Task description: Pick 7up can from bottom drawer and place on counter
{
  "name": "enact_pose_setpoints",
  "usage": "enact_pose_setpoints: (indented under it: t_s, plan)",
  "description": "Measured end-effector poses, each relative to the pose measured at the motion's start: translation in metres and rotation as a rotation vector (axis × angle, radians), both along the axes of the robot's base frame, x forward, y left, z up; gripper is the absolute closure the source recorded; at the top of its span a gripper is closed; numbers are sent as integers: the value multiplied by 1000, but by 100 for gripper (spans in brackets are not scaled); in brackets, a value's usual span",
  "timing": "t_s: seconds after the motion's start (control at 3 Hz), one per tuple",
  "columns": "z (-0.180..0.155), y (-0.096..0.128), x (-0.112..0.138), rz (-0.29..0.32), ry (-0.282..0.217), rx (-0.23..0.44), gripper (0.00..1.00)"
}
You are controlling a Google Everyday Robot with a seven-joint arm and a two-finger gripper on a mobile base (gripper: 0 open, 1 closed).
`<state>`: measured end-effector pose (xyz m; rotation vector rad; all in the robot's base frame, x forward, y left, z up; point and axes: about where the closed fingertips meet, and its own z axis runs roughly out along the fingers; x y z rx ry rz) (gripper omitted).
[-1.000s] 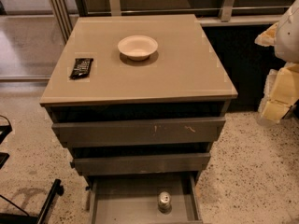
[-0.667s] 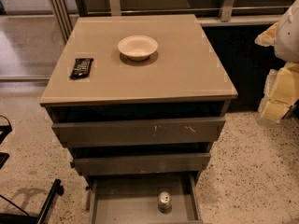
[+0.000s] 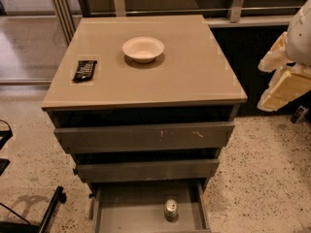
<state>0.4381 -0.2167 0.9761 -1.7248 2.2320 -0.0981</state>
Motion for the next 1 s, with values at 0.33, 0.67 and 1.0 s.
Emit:
enact_pose_setpoints:
  t_s: [0.33, 0.67, 1.0]
  plan:
    - [-12, 1, 1, 3, -18, 32, 65]
    - [-39, 8, 1, 20, -40, 77, 88]
    - [-98, 14, 3, 42, -19, 165, 100]
